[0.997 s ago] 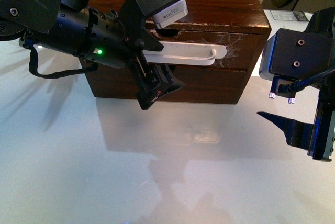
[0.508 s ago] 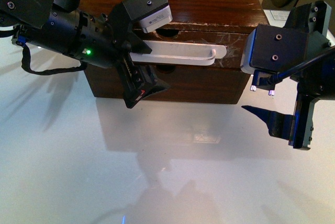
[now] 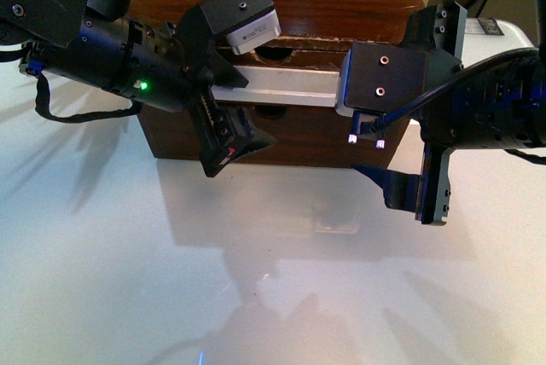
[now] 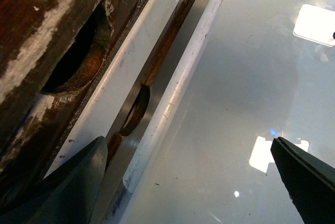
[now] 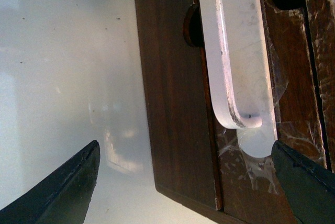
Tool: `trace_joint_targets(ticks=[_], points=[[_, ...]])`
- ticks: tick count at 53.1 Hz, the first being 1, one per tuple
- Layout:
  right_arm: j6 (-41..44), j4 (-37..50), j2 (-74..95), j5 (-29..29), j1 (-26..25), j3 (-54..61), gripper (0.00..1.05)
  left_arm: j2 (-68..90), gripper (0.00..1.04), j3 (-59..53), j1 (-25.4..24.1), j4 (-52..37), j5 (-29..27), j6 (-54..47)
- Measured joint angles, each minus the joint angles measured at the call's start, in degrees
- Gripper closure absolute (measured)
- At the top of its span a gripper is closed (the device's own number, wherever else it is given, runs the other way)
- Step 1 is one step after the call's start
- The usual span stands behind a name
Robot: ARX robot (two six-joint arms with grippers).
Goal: Open drawer
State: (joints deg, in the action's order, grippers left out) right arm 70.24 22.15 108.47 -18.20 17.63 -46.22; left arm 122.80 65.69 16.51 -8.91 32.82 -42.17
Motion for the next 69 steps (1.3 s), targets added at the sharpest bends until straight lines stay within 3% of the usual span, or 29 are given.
trace_joint_targets(ticks=[69], points=[[-1.9, 1.7, 11.0, -2.0, 2.4, -8.6, 0.09, 0.2, 0.08, 0.0, -0.2, 0.6, 0.3, -1.9]])
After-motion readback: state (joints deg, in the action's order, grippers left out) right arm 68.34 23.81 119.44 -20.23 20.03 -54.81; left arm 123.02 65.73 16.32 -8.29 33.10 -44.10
